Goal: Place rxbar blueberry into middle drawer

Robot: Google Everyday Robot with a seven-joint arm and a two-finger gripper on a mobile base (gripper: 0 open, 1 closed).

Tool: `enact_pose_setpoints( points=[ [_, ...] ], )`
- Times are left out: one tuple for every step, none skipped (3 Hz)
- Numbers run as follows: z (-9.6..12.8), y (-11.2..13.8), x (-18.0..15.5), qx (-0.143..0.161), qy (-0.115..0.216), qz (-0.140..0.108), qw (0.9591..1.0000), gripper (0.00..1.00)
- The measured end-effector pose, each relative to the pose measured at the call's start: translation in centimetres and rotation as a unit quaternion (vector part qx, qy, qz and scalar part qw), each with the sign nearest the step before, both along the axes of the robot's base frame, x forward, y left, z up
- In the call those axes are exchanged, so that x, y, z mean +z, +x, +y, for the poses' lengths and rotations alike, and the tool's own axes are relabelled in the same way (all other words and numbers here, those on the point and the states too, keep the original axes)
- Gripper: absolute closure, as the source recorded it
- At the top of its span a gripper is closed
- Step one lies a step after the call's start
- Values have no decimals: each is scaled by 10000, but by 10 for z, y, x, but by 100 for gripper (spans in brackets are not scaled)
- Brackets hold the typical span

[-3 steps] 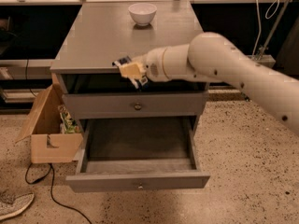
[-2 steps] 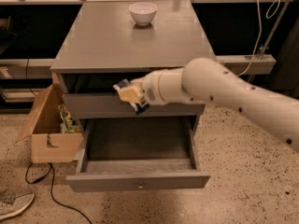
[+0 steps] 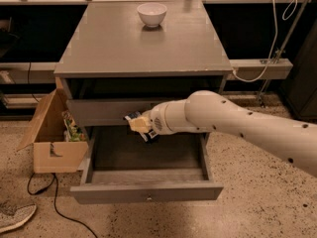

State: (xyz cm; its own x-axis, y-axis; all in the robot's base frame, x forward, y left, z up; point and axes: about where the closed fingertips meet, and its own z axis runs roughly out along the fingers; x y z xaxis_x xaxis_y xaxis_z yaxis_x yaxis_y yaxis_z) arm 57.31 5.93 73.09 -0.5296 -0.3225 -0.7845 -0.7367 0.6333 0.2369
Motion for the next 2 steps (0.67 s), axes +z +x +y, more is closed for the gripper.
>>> enact_pose_setpoints(
  points=[
    [1, 1, 2, 11, 4, -20, 10000, 100],
    [-2, 5, -31, 174, 137, 136, 9997, 100]
  ],
)
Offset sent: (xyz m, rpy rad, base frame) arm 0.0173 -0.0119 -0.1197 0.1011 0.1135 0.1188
